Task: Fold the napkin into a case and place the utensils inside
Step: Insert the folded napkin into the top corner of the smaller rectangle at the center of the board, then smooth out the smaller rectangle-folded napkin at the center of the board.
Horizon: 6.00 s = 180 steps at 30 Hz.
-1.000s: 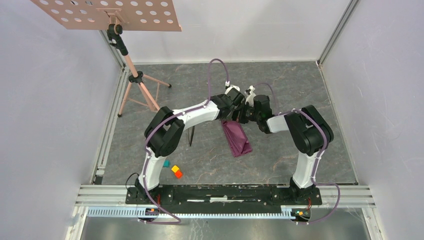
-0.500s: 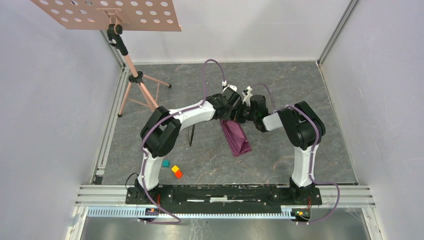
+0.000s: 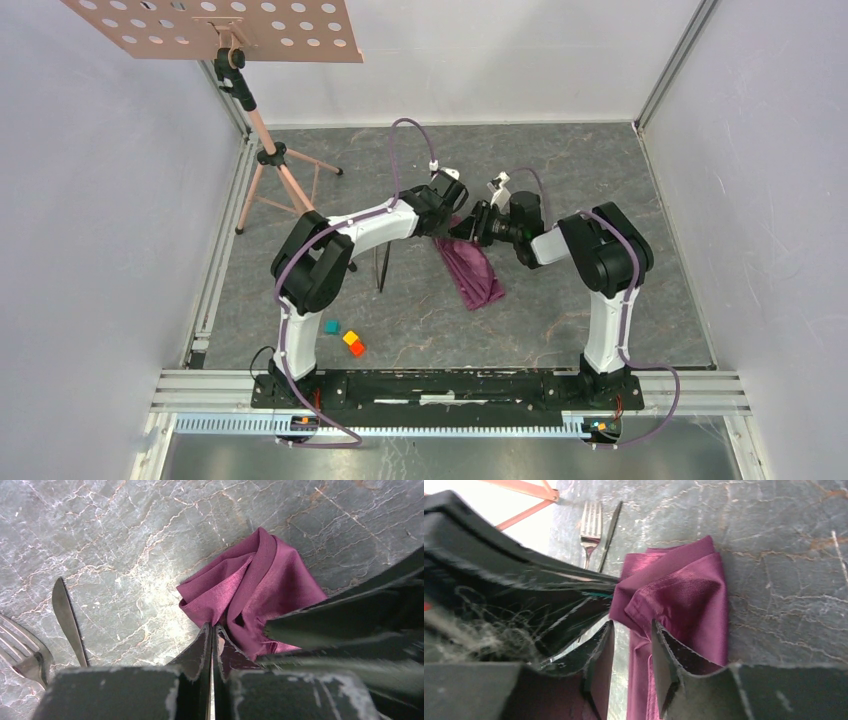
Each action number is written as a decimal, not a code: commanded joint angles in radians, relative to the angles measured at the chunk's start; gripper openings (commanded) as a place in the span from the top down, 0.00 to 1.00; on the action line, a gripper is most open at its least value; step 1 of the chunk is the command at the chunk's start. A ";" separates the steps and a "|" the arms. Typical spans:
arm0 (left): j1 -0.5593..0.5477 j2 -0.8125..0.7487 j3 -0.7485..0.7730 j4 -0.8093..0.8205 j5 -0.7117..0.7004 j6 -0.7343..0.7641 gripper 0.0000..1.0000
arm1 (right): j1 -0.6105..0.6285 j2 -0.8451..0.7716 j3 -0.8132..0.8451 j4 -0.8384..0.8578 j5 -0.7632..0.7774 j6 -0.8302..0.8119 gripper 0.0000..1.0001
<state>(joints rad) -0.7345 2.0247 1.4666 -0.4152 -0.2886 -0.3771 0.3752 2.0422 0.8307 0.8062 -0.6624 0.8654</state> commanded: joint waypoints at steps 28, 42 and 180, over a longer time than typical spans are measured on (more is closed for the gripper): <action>0.001 -0.070 0.014 0.047 0.088 -0.080 0.98 | 0.078 0.084 0.154 -0.179 0.119 -0.152 0.72; 0.006 -0.068 -0.010 0.039 0.068 -0.063 0.98 | -0.019 -0.071 0.058 -0.070 -0.052 -0.097 0.65; 0.037 -0.193 -0.653 0.587 0.599 -0.758 0.70 | 0.330 -0.499 -0.028 -0.910 0.609 -0.905 0.43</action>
<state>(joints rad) -0.6853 1.8156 0.8307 0.1673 0.3595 -1.1030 0.6952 1.5349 0.7864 -0.1612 -0.0666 -0.0341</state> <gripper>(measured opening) 0.310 0.572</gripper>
